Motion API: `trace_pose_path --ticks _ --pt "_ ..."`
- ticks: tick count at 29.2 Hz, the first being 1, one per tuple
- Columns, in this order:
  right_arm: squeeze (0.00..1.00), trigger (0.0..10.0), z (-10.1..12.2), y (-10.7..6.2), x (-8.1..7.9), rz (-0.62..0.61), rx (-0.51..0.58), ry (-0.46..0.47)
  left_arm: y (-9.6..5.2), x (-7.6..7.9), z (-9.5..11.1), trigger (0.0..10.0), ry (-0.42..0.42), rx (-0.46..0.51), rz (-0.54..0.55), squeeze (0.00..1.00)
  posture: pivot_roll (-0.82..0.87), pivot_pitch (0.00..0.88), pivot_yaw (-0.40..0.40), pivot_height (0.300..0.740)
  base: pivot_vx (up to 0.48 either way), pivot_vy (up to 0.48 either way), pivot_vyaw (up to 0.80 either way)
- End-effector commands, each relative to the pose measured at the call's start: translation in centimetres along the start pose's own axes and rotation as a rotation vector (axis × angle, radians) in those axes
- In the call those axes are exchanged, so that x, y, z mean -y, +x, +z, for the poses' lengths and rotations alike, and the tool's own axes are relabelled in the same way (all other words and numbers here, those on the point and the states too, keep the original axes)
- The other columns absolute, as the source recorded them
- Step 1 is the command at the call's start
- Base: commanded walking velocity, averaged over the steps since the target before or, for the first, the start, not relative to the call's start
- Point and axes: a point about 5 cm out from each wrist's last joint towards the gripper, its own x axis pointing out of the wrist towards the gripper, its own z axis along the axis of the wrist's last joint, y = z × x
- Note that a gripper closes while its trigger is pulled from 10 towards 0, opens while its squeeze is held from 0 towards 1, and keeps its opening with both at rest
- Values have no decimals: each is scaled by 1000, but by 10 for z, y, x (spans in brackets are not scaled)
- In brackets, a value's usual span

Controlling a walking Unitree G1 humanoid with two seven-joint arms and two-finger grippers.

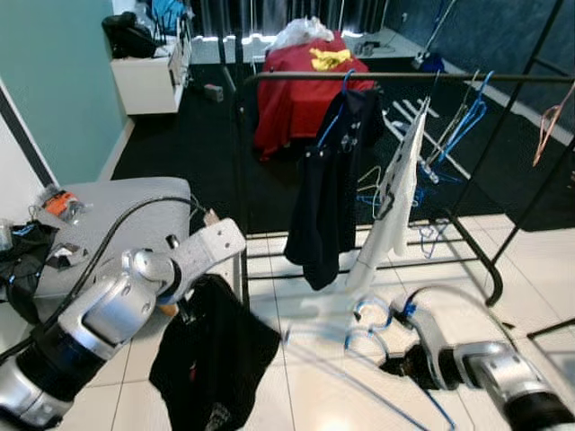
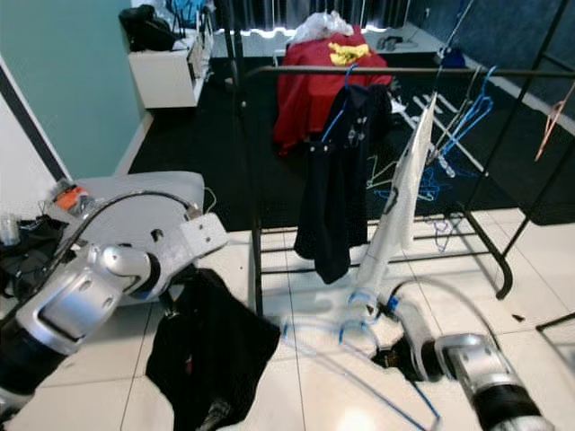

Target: Hang hanger

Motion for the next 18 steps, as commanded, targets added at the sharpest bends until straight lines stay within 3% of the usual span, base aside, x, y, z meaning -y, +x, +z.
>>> trace_pose_path --ticks 1,2,3,4,5,7,10,11,12,13,14,15,18 --pt "0 10000 -11 -3 11 -94 -7 80 -9 -10 5 10000 -1 23 35 0 16 39 -23 740 0 0 0" --pt "0 10000 0 0 8 -76 103 209 -12 -10 8 10000 -9 43 30 0 18 39 -22 740 0 0 0" --pt "0 10000 0 0 8 -76 103 209 -12 -10 8 10000 -9 43 30 0 18 39 -22 740 0 0 0" --pt "0 10000 13 4 2 -30 218 362 -13 -9 11 10000 -16 69 26 0 18 39 -20 740 0 0 0" --pt "0 10000 13 4 2 -30 218 362 -13 -9 11 10000 -16 69 26 0 18 39 -20 740 0 0 0" --pt "0 10000 35 15 -19 144 363 621 -11 -5 22 10000 -17 160 34 0 19 41 -19 740 0 0 0" --pt "0 10000 40 18 -25 198 390 683 -11 -4 26 10000 -12 194 42 0 18 41 -19 740 0 0 0" --pt "0 10000 47 22 -33 253 423 765 -11 -1 33 10000 23 256 51 0 18 41 -19 740 0 0 0" --pt "0 10000 47 22 -33 253 423 765 -11 -1 33 10000 23 256 51 0 18 41 -19 740 0 0 0" --pt "0 10000 55 25 -38 297 470 871 -12 3 42 10000 66 327 56 0 18 41 -19 740 0 0 0" --pt "0 10000 55 25 -38 297 470 871 -12 3 42 10000 66 327 56 0 18 41 -19 740 0 0 0" --pt "0 10000 63 28 -44 341 513 970 -13 9 50 10000 102 386 52 0 26 45 -21 740 0 0 0" --pt "0 10000 71 30 -49 373 551 1053 -13 14 54 10000 119 420 49 0 27 46 -18 740 0 0 0"
